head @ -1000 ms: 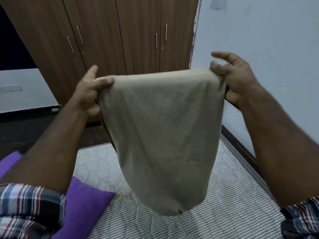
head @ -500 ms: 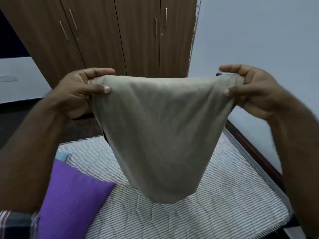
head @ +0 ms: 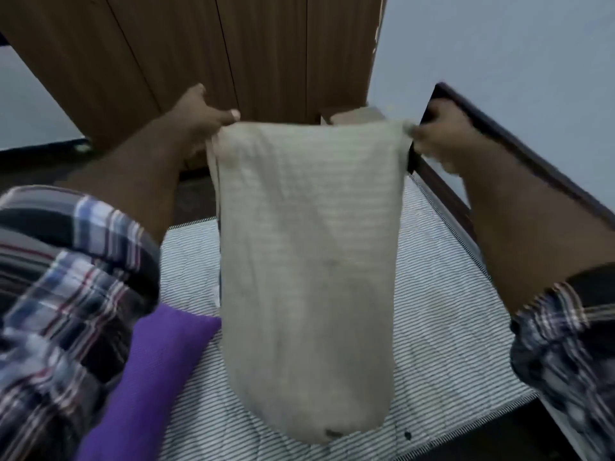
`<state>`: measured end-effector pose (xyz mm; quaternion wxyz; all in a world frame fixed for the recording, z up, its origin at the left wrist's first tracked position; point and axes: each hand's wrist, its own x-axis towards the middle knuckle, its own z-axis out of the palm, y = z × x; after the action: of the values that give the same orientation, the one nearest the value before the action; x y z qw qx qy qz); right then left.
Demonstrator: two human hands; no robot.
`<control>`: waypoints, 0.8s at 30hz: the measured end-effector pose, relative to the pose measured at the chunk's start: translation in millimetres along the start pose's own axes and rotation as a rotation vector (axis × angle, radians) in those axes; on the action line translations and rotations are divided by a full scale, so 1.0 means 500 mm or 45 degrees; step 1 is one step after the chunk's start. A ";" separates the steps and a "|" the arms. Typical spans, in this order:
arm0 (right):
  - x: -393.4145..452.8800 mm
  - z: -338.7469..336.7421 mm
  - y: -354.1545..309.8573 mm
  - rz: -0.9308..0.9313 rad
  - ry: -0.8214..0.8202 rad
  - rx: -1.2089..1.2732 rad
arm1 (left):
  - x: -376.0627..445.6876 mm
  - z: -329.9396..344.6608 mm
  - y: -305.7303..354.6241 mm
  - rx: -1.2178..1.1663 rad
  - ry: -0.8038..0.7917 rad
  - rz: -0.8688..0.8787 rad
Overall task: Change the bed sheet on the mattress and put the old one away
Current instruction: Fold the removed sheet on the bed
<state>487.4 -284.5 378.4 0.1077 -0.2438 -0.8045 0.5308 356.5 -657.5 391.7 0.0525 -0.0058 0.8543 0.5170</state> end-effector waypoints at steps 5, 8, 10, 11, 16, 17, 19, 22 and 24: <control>-0.125 0.125 0.316 0.404 -0.215 -0.355 | -0.098 0.117 -0.273 0.160 -0.212 -0.192; -0.278 0.188 0.497 0.716 -0.416 -0.410 | -0.213 0.155 -0.462 0.147 -0.361 -0.477; -0.369 0.227 0.589 0.837 -0.434 -0.403 | -0.284 0.174 -0.563 0.169 -0.455 -0.696; -0.407 0.243 0.629 0.874 -0.418 -0.388 | -0.320 0.185 -0.603 0.068 -0.527 -0.840; -0.523 0.309 0.703 0.841 -0.333 -0.472 | -0.454 0.237 -0.754 0.193 -0.538 -0.935; -0.536 0.320 0.702 0.778 -0.329 -0.532 | -0.477 0.247 -0.771 0.211 -0.527 -0.956; -0.554 0.340 0.729 0.670 -0.322 -0.642 | -0.512 0.268 -0.796 0.085 -0.517 -1.043; -0.557 0.365 0.783 0.552 -0.218 -0.687 | -0.522 0.320 -0.853 -0.161 -0.401 -1.167; -0.543 0.377 0.821 0.464 -0.150 -0.734 | -0.521 0.361 -0.877 -0.428 -0.260 -1.247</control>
<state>753.0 -442.9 -48.2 -0.1090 -0.3729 -0.8694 0.3052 658.7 -713.5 -53.4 0.3691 -0.3624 0.6473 0.5598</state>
